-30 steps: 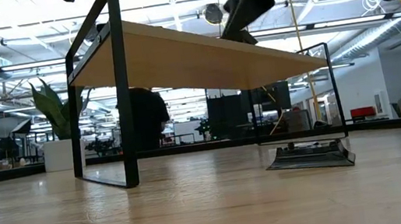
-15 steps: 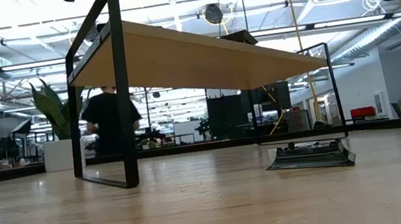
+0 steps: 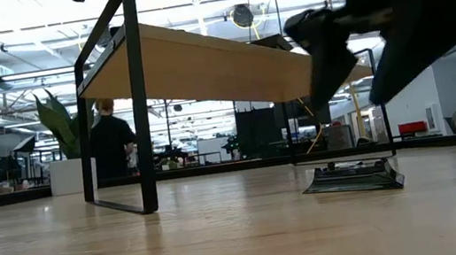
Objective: Pick & Place Mini shaped plates
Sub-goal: Stack the square plate on top of the other square plate
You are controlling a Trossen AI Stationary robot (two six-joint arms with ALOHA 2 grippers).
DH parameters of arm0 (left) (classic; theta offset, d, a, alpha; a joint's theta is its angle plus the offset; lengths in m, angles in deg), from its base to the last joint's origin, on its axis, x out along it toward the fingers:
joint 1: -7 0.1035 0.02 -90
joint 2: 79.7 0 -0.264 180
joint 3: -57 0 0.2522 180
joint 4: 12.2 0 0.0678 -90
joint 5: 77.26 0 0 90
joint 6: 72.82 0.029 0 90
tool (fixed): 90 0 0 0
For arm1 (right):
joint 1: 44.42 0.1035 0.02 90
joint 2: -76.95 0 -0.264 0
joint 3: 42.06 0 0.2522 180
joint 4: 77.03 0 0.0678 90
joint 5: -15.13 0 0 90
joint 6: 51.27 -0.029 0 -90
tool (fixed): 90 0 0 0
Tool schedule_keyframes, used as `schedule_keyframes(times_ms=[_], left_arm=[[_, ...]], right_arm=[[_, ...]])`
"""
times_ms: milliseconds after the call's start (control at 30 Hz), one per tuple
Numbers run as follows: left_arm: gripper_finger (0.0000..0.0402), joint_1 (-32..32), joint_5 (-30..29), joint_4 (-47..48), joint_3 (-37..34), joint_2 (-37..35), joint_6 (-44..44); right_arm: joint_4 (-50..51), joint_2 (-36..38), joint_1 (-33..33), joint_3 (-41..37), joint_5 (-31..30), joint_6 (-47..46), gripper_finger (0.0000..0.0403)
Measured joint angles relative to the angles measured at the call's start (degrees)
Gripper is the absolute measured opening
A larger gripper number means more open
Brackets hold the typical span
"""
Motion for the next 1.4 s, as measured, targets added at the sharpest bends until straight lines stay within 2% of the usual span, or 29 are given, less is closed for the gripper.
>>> schedule_keyframes(times_ms=[67,300,600,733,967,1400], left_arm=[[0.0152,0.00,0.00,0.02,0.00,0.00,0.02],[0.0152,-0.02,0.00,0.00,0.00,0.00,0.00],[0.0152,0.00,0.00,0.02,0.00,0.00,0.01],[0.0152,-0.01,0.01,0.02,0.00,-0.01,0.00],[0.0152,-0.02,0.01,0.04,0.00,0.00,0.00],[0.0152,-0.01,0.01,0.03,0.00,0.00,0.00]], right_arm=[[-1.60,-1.82,-0.31,-0.24,2.40,2.29,0.0252],[-2.16,-6.46,-0.38,-0.31,2.83,6.36,0.0276],[-3.32,-6.82,-1.95,-0.29,2.89,6.81,0.0296],[-3.51,-7.11,-3.17,-0.46,5.81,6.39,0.0299],[-2.79,-8.39,-3.58,-0.57,8.68,6.65,0.0290],[-2.71,-7.37,-1.09,-0.61,5.49,6.84,0.0246]])
